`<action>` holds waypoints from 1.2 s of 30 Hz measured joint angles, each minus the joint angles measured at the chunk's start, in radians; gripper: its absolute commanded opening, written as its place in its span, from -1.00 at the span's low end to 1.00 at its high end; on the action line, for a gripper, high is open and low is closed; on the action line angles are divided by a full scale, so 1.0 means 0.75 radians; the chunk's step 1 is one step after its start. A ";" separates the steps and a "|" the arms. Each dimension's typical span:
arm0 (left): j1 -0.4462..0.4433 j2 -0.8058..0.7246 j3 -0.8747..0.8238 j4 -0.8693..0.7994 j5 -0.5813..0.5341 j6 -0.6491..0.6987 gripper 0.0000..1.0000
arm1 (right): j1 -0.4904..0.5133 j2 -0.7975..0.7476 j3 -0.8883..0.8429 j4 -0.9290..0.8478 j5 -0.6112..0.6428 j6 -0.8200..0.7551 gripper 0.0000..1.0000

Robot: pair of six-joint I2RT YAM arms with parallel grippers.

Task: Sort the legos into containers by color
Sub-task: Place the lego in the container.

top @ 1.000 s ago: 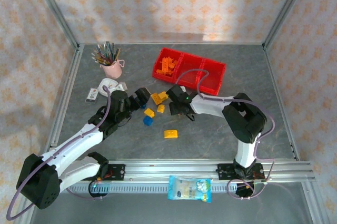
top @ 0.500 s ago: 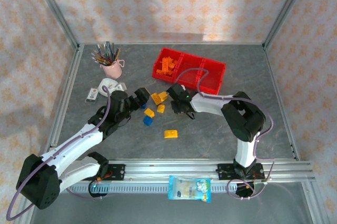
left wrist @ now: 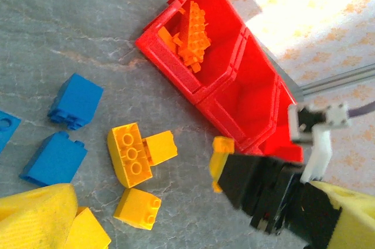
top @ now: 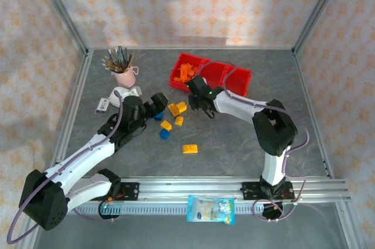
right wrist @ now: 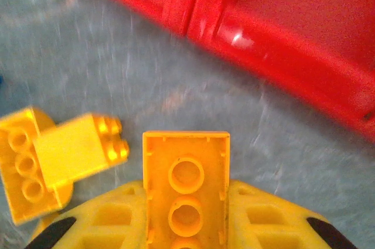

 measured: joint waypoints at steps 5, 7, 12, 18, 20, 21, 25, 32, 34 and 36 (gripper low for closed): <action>0.045 0.037 0.039 -0.001 0.006 0.035 0.98 | -0.079 0.014 0.184 -0.027 0.038 0.015 -0.45; 0.072 0.046 0.054 -0.001 0.016 0.050 0.98 | -0.112 0.042 0.258 -0.025 0.048 0.024 -0.45; 0.122 0.066 0.086 0.001 0.050 0.071 0.98 | -0.196 0.163 0.407 -0.029 0.075 0.038 -0.43; 0.141 0.111 0.105 0.005 0.083 0.100 0.98 | -0.256 0.329 0.573 -0.062 0.115 0.039 -0.42; 0.148 0.123 0.105 0.010 0.094 0.103 0.98 | -0.260 0.370 0.621 -0.073 0.132 0.043 -0.21; 0.149 0.126 0.105 0.011 0.098 0.103 0.98 | -0.260 0.382 0.633 -0.078 0.136 0.049 -0.09; 0.151 0.128 0.105 0.015 0.108 0.114 0.98 | -0.260 0.397 0.678 -0.107 0.147 0.047 0.12; 0.166 0.128 0.105 0.019 0.113 0.126 0.98 | -0.251 0.365 0.643 -0.111 0.159 0.037 0.23; 0.167 0.128 0.105 0.019 0.113 0.126 0.98 | -0.231 0.314 0.571 -0.116 0.154 0.025 0.26; 0.168 0.118 0.105 0.016 0.112 0.126 0.98 | -0.193 0.255 0.493 -0.117 0.152 0.013 0.29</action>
